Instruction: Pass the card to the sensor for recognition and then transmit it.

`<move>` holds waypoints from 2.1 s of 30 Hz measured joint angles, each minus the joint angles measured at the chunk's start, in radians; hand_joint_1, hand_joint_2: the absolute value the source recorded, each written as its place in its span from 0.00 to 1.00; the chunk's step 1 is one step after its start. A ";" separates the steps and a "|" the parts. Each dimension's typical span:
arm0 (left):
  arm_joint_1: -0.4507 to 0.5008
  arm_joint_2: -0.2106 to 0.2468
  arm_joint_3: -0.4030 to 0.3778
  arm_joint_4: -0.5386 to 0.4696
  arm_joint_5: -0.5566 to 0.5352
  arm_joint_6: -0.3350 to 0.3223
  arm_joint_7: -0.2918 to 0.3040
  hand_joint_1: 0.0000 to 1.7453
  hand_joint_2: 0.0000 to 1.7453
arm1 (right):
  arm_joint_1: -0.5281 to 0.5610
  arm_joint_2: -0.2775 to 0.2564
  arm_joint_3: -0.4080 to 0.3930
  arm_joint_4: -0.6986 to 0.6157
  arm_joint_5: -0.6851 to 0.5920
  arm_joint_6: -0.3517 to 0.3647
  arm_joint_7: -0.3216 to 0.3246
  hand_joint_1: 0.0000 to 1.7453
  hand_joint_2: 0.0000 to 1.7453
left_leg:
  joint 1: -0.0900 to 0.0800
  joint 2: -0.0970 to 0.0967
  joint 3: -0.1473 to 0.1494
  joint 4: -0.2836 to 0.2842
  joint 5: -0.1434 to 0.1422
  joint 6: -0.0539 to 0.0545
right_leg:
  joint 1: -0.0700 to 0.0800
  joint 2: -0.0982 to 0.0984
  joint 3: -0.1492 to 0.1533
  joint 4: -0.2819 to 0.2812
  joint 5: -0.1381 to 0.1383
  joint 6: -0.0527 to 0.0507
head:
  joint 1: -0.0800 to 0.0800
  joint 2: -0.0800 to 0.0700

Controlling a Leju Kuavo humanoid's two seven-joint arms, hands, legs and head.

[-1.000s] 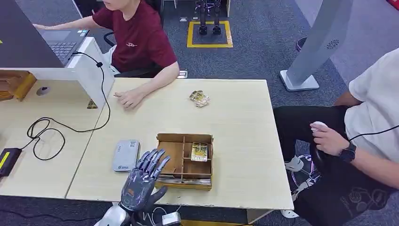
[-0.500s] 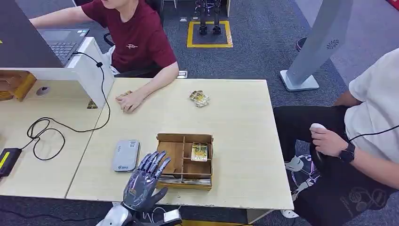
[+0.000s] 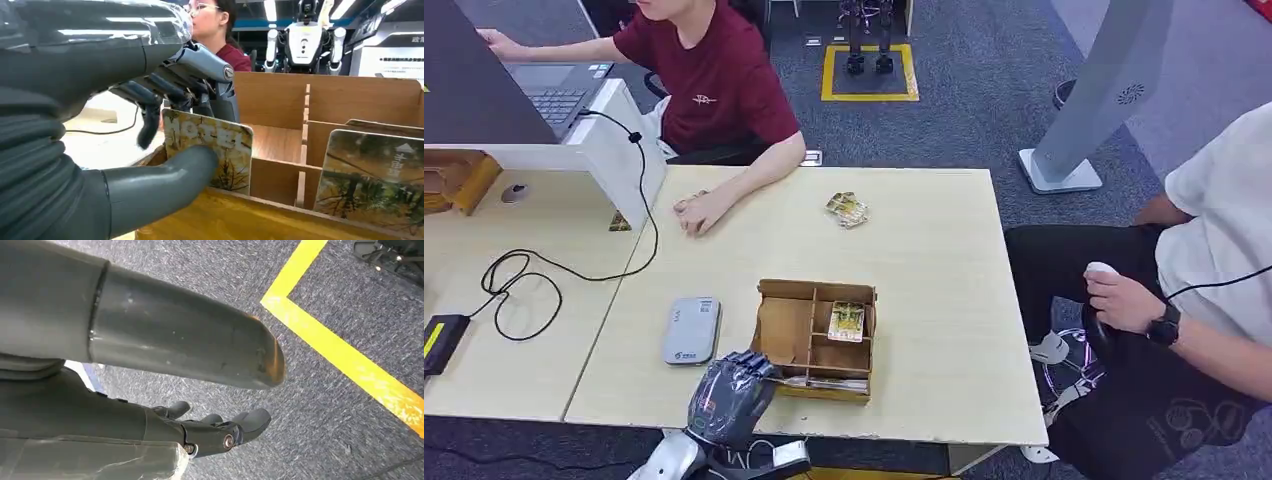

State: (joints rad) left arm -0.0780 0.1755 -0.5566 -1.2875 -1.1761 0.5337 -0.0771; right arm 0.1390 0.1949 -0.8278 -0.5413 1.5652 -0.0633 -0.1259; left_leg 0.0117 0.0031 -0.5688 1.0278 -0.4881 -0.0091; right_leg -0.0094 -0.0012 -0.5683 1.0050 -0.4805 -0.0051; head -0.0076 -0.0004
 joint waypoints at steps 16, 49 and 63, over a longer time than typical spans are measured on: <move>-0.006 0.011 0.000 -0.068 0.099 -0.044 -0.026 1.00 1.00 | 0.003 0.000 0.000 -0.007 0.000 0.024 0.003 0.00 0.00 | 0.000 0.000 0.000 0.000 0.000 0.000 | 0.000 0.000 0.000 0.000 0.000 0.000 | 0.000 0.000; -0.318 0.068 0.148 -0.208 0.114 -0.183 0.147 1.00 1.00 | 0.040 0.041 0.024 -0.143 0.000 0.073 0.014 0.00 0.00 | 0.000 0.000 0.000 0.000 0.004 -0.001 | 0.000 0.000 0.000 0.001 0.003 -0.001 | 0.000 0.000; -0.326 0.055 0.194 -0.109 0.094 -0.164 0.174 1.00 1.00 | 0.040 0.041 0.028 -0.141 0.000 0.069 0.019 0.00 0.00 | 0.000 0.000 0.000 0.000 0.004 -0.001 | 0.000 0.000 -0.001 0.001 0.003 -0.001 | 0.000 0.000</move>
State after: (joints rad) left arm -0.4042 0.2304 -0.3628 -1.3962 -1.0819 0.3697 0.0969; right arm 0.1794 0.2358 -0.8000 -0.6825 1.5652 0.0061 -0.1072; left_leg 0.0117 0.0031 -0.5690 1.0280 -0.4845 -0.0100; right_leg -0.0094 -0.0010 -0.5691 1.0059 -0.4780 -0.0062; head -0.0076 0.0000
